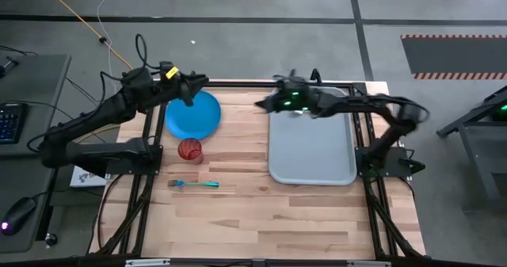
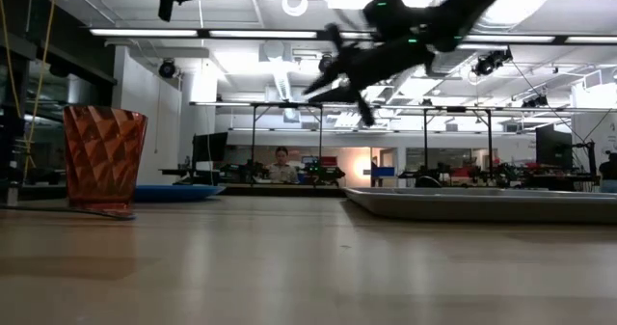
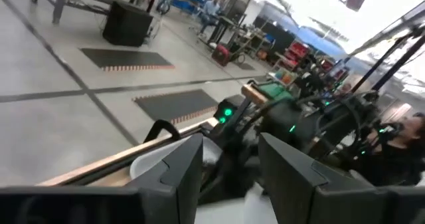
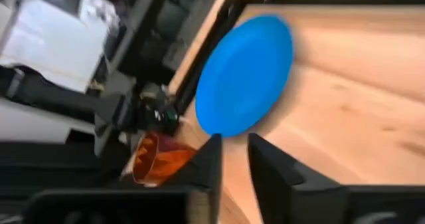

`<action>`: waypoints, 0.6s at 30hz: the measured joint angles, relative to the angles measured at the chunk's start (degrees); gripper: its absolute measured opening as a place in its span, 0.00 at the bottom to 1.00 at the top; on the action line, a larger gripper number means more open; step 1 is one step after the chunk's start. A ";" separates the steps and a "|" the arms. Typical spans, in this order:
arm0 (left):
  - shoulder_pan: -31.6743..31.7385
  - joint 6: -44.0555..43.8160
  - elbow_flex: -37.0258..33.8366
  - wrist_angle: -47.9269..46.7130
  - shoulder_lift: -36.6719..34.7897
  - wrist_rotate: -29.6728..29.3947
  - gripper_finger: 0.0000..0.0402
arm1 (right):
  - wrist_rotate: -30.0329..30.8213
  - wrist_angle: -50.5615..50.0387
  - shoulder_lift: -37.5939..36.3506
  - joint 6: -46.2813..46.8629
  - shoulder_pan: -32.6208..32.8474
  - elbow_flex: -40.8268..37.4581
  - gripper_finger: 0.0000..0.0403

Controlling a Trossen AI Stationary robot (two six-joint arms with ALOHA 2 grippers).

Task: Pick and place plate/cup/fork/spoon on tray
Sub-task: Put the blue plate to the left of the yellow spoon on the gray serving tray

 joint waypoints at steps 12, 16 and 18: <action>1.07 -0.41 0.00 0.51 -4.91 11.51 0.34 | 8.75 -15.36 29.29 12.84 6.36 35.63 0.60; 1.07 -4.64 0.00 0.57 -5.30 13.61 0.34 | 9.55 -20.48 37.90 15.29 7.27 45.79 0.62; 1.02 -6.49 0.00 0.48 -5.22 13.91 0.34 | 9.50 -22.70 41.56 15.45 7.41 50.67 0.62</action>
